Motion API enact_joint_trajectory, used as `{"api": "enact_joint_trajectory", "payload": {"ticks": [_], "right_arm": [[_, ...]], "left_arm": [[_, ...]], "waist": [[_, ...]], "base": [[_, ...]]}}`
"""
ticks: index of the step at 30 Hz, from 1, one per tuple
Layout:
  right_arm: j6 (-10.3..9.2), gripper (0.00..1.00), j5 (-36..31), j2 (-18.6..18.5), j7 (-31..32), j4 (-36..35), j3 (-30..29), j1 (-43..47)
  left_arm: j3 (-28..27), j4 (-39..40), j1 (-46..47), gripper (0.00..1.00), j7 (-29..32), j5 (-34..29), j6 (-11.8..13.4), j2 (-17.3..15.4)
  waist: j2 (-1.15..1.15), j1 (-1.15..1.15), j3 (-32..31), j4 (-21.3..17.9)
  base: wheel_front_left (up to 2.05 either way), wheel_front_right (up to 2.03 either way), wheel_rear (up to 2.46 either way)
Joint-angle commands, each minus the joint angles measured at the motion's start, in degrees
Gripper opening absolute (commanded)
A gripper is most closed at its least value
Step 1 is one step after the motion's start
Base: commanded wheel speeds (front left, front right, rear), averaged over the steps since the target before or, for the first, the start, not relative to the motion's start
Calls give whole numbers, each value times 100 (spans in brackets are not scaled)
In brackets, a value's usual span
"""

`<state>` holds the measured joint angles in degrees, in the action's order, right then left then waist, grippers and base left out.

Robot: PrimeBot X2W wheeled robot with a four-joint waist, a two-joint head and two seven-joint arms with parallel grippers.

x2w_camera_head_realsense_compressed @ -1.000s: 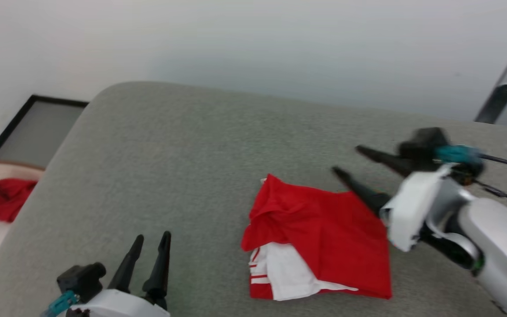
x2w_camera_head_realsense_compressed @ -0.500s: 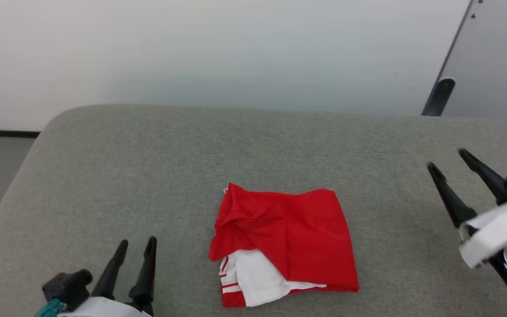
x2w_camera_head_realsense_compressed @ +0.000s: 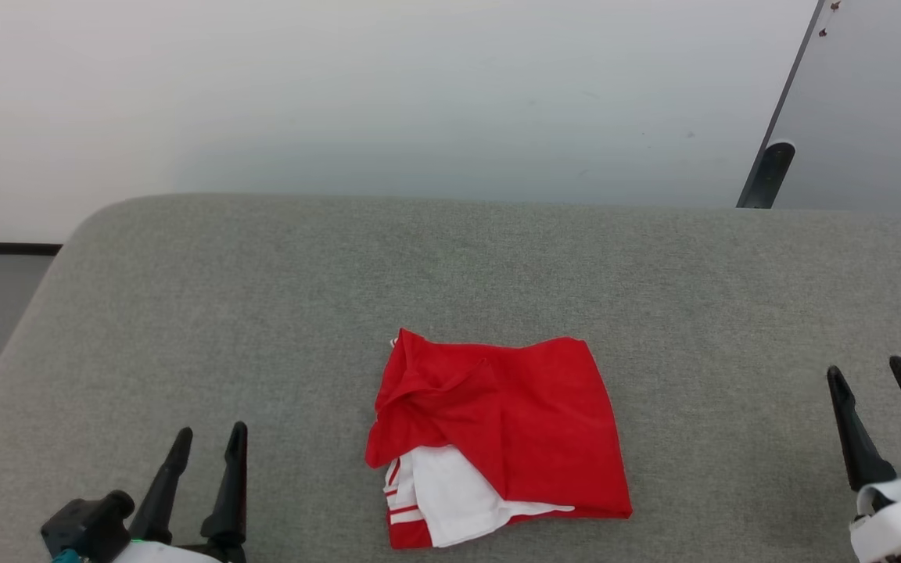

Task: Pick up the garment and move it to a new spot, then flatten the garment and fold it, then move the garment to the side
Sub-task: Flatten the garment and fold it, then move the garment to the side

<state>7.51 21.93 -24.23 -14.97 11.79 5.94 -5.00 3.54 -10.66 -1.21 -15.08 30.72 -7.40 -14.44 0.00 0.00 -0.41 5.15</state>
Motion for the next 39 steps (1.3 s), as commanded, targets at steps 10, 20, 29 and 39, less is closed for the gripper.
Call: {"api": "enact_joint_trajectory", "payload": {"ticks": [10, 20, 29, 39], "right_arm": [[-4, 100, -165, 256, -27, -276, -359, 414], [-4, 100, -221, 260, -27, -231, -274, 425], [-4, 100, -201, 289, -15, -145, 154, 321], [-4, 100, 113, 196, 241, 283, 840, 0]], "left_arm": [[-78, 145, -94, 100, -5, -230, -16, 43], [-51, 177, -85, 100, -5, -326, -16, 39], [-348, 173, -209, 100, -5, -406, -16, 6], [-465, 198, -358, 100, -5, -430, -15, 101]], "waist": [[0, 0, -5, 5], [0, 0, -49, 144], [0, 0, -231, 765], [0, 0, -369, 1254]], "base": [[0, 0, 0], [0, 0, 0], [0, 0, 0], [0, 0, 0]]}}
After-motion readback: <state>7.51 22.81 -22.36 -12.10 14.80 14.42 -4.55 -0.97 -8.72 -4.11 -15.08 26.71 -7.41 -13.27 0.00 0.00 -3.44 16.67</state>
